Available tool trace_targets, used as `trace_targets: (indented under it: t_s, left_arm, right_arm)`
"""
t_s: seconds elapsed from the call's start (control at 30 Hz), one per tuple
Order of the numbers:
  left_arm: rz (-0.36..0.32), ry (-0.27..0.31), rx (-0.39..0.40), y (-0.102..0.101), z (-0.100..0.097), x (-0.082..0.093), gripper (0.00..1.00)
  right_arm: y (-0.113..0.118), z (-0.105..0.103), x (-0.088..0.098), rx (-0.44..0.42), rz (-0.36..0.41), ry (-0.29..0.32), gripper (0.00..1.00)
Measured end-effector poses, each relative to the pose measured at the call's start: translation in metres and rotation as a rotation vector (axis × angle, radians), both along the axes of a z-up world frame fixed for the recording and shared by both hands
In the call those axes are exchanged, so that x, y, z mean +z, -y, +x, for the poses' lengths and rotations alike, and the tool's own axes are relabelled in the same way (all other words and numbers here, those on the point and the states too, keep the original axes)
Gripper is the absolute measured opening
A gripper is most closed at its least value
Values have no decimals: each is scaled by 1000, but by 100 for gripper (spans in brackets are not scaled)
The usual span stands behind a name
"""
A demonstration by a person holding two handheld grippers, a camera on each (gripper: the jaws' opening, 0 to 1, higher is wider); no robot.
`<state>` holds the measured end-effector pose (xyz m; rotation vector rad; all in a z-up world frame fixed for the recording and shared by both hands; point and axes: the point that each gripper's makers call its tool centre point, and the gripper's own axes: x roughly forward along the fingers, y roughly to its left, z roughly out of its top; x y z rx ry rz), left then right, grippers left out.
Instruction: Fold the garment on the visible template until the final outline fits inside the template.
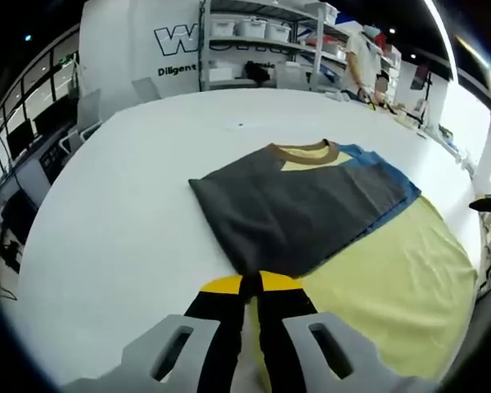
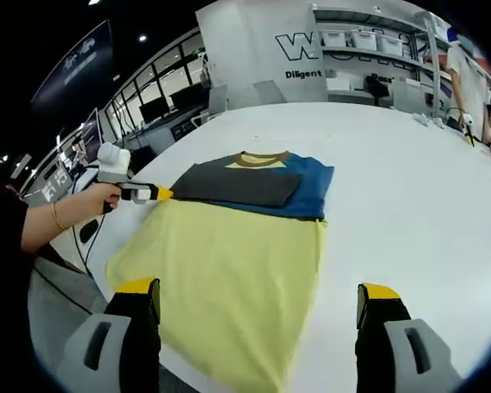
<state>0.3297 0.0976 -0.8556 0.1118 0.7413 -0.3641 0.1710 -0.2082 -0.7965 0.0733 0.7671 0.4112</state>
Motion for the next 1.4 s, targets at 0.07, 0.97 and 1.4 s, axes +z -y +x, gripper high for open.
trace_targets:
  t_s: [0.07,0.97,1.4]
  left_arm:
    - [12,1,7,-5,0,0,6]
    - [-100,-46,-118,-10,-84,35,50]
    - [-65,-133,-145,-19,-134,27,49]
  right_arm:
    - [-1,1,0,3,3,2,99]
    - [-32,-12,-3,92,41,-45,97]
    - [-37,-41,-23,161,-8,-137,93]
